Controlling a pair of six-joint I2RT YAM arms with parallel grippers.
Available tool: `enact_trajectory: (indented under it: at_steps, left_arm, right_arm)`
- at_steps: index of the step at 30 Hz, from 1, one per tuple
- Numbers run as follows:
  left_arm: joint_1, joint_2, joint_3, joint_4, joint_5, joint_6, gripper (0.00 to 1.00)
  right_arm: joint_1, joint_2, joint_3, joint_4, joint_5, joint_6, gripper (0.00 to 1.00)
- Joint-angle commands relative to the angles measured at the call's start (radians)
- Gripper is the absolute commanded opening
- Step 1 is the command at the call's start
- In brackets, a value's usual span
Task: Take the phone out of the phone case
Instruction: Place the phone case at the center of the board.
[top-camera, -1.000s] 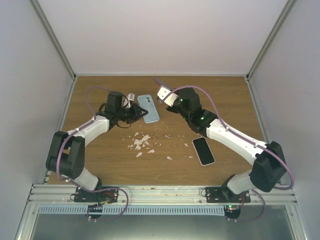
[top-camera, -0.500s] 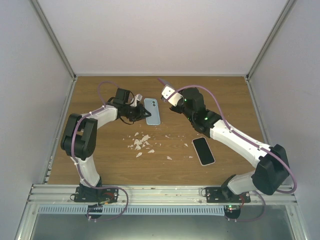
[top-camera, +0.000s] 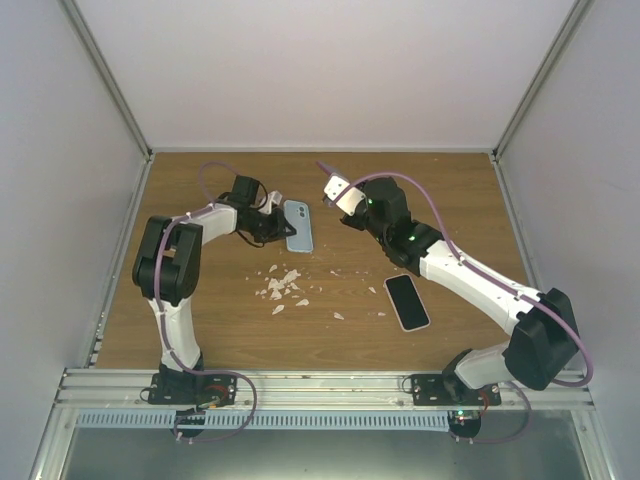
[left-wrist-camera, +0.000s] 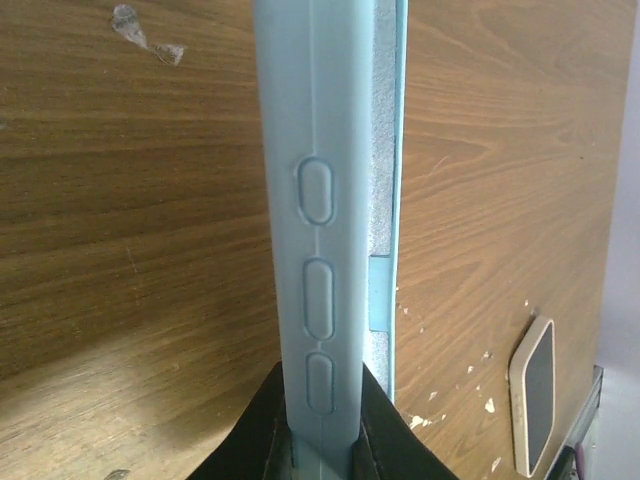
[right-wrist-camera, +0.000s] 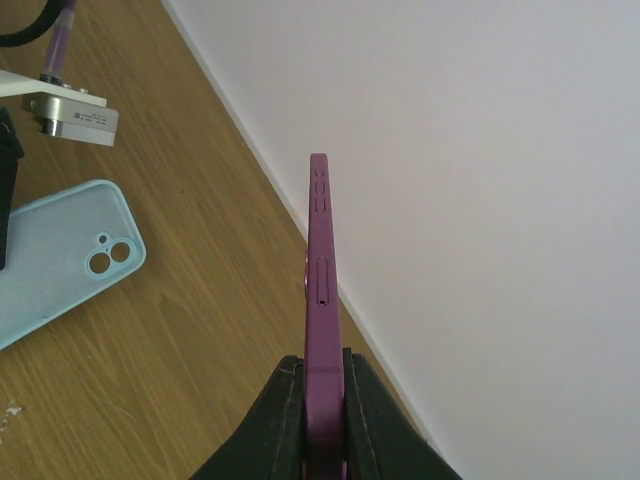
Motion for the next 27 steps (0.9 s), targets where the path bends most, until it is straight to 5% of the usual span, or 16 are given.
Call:
enact_trajectory:
  at_steps: [1, 9, 22, 27]
  left_arm:
    - [0.002, 0.027, 0.027, -0.008, -0.024, 0.044, 0.06]
    - [-0.004, -0.087, -0.103, 0.037, 0.116, 0.002, 0.0]
    - [-0.009, -0.137, -0.237, 0.039, -0.027, 0.045, 0.01]
    - [-0.012, -0.1, -0.169, -0.002, -0.094, 0.064, 0.16]
  right_arm:
    - [-0.008, -0.024, -0.003, 0.054, -0.002, 0.014, 0.0]
    - [-0.008, -0.034, -0.022, 0.06, 0.001, 0.01, 0.0]
    - [-0.008, -0.034, -0.012, 0.053, -0.008, 0.022, 0.0]
    - [-0.008, -0.034, -0.013, 0.051, -0.006, 0.021, 0.01]
